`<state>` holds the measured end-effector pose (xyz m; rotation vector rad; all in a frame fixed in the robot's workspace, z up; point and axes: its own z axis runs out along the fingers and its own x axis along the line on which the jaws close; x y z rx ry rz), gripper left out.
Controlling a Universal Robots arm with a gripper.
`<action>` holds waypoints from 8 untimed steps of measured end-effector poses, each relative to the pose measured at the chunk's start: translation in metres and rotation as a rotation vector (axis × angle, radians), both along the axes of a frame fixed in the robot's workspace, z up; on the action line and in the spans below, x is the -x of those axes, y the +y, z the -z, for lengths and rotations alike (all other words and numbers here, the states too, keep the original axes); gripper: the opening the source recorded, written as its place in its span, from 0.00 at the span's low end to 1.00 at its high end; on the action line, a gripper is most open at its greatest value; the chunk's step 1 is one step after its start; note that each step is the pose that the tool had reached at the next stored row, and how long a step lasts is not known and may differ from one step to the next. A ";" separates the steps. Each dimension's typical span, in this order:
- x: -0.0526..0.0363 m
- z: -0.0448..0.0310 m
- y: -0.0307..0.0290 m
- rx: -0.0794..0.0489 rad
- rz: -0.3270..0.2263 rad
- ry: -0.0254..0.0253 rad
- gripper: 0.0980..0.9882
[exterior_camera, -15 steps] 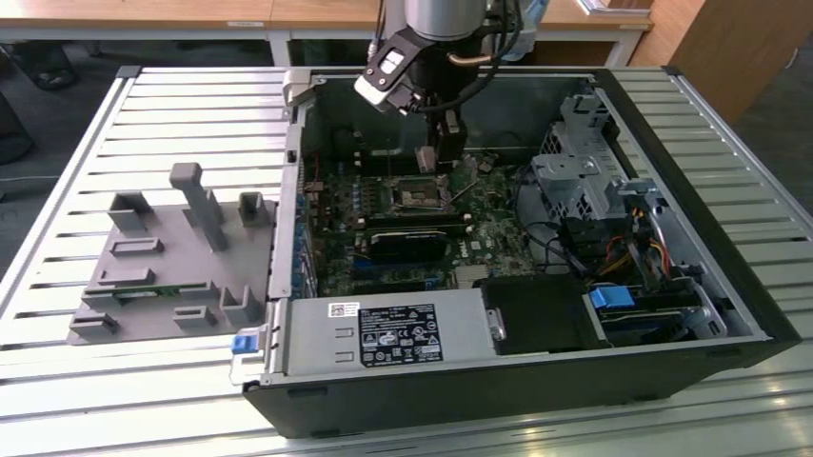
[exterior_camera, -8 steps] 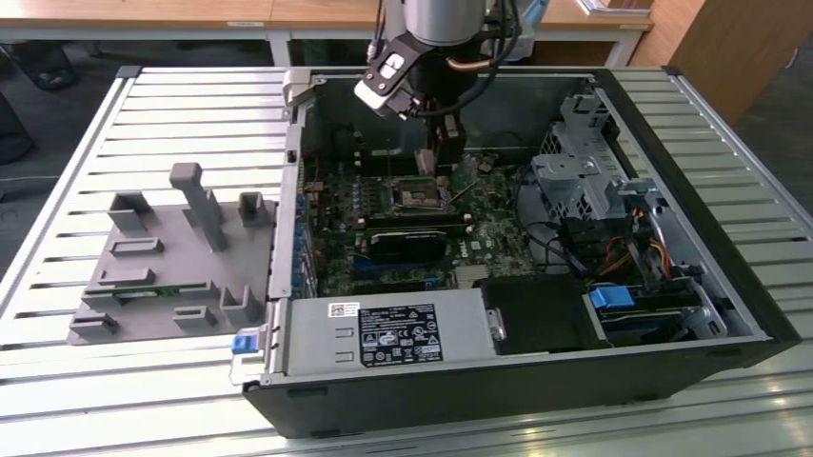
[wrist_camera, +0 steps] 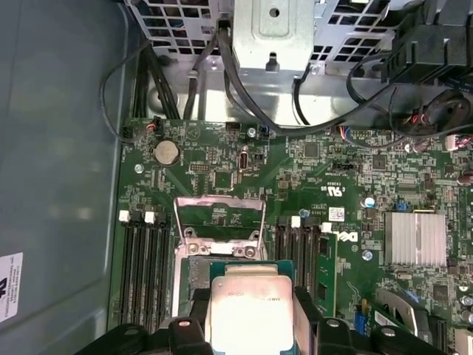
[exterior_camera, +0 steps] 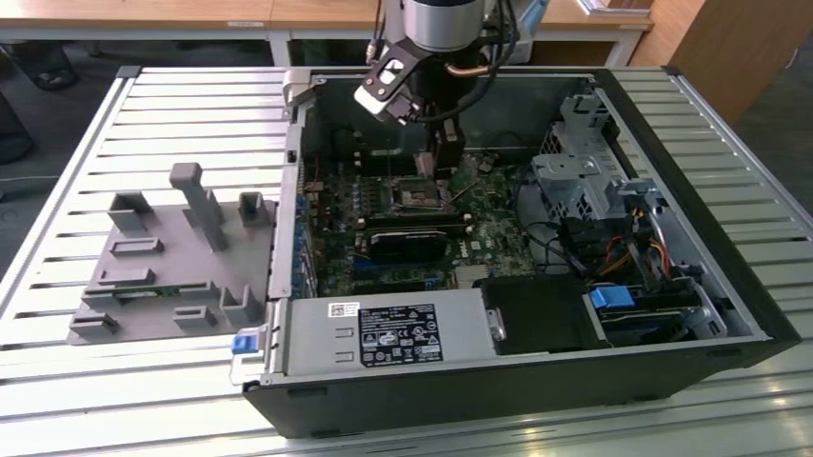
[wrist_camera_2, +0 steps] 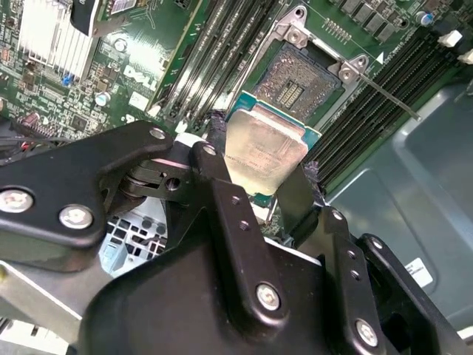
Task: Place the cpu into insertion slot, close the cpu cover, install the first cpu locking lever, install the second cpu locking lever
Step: 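Place the cpu into insertion slot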
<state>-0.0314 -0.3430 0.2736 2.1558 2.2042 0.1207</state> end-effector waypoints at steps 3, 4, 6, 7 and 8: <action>0.0001 0.0030 0.0000 0.000 0.000 0.0000 0.48; 0.0002 0.0042 0.0000 0.000 0.000 0.0000 0.48; 0.0003 0.0071 0.0000 0.000 0.000 -0.0001 0.48; 0.0003 0.0089 0.0000 0.000 0.000 -0.0002 0.48; 0.0005 0.0108 0.0000 0.000 0.000 -0.0001 0.48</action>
